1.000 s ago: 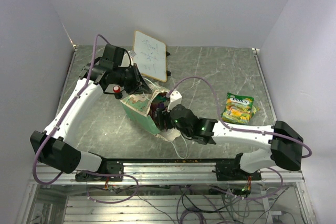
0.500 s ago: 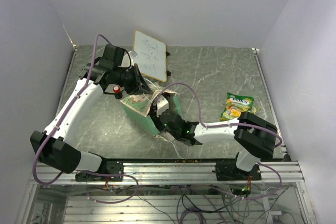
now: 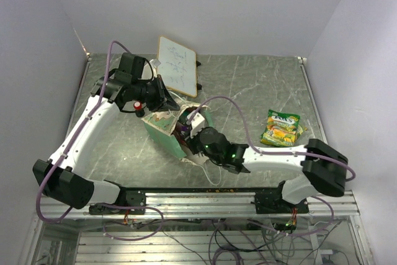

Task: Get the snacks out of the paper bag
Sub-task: Pick up the snack from the paper bag, then place the snack at the center of the board.

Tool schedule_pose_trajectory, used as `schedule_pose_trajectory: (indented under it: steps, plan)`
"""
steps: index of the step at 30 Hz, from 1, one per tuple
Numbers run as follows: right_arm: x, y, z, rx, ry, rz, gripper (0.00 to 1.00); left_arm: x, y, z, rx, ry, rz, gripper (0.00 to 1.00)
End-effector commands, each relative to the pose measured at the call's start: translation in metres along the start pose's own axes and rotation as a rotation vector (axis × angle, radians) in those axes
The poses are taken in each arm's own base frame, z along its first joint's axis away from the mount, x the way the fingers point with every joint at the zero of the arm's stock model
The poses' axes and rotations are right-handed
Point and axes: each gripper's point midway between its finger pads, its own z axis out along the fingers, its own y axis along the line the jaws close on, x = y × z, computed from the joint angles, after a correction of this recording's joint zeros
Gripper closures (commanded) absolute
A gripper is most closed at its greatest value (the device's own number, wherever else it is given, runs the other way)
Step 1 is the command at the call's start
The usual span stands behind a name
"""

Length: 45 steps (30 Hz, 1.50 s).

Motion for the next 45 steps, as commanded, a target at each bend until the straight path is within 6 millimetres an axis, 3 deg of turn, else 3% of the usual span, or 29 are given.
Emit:
schedule_pose_trajectory:
  steps: [1,7,9,14,20,25,28,30,34,35,36,39,42,45]
  plan:
    - [-0.03,0.001,-0.026,-0.038,-0.048,-0.013,1.0,-0.008,-0.004,-0.003,0.012,-0.046,0.011,0.93]
    - [-0.038,0.008,-0.067,-0.171,0.049,-0.148,1.0,-0.014,-0.005,-0.002,0.013,-0.074,0.01,0.93]
    - [-0.033,0.012,-0.089,-0.249,0.129,-0.226,1.0,-0.016,-0.004,-0.001,0.009,-0.081,0.007,0.93]
    - [-0.053,0.002,-0.146,-0.334,0.19,-0.366,1.0,-0.017,-0.002,0.004,0.006,-0.078,0.004,0.93]
    - [-0.118,-0.038,-0.198,-0.167,0.112,-0.385,1.0,-0.02,0.001,0.009,-0.003,-0.066,-0.002,0.93]
    - [-0.193,-0.077,-0.224,0.077,-0.108,-0.252,1.0,-0.018,0.004,0.012,-0.007,-0.053,-0.012,0.93]
    - [-0.227,-0.109,-0.224,0.315,-0.263,-0.127,1.0,-0.016,0.004,0.013,-0.003,-0.045,-0.016,0.93]
    - [-0.234,-0.123,-0.215,0.441,-0.297,-0.124,1.0,-0.017,0.004,0.013,-0.004,-0.046,-0.014,0.93]
    - [-0.236,-0.14,-0.17,0.571,-0.231,-0.268,1.0,-0.017,0.003,0.011,-0.008,-0.043,-0.007,0.93]
    - [-0.234,-0.154,-0.156,0.592,-0.21,-0.24,1.0,-0.017,0.003,0.011,-0.01,-0.043,-0.003,0.93]
    - [-0.227,-0.182,-0.14,0.623,-0.176,-0.177,1.0,-0.017,0.004,0.01,-0.014,-0.043,0.0,0.93]
    - [-0.205,-0.243,-0.122,0.671,-0.139,0.065,1.0,-0.015,0.003,0.011,-0.007,-0.033,0.001,0.93]
    - [-0.176,-0.285,-0.121,0.689,-0.136,0.277,1.0,-0.013,0.002,0.01,-0.002,-0.028,0.008,0.93]
    - [-0.141,-0.314,-0.132,0.707,-0.169,0.516,1.0,-0.012,0.004,0.009,-0.013,-0.024,0.02,0.93]
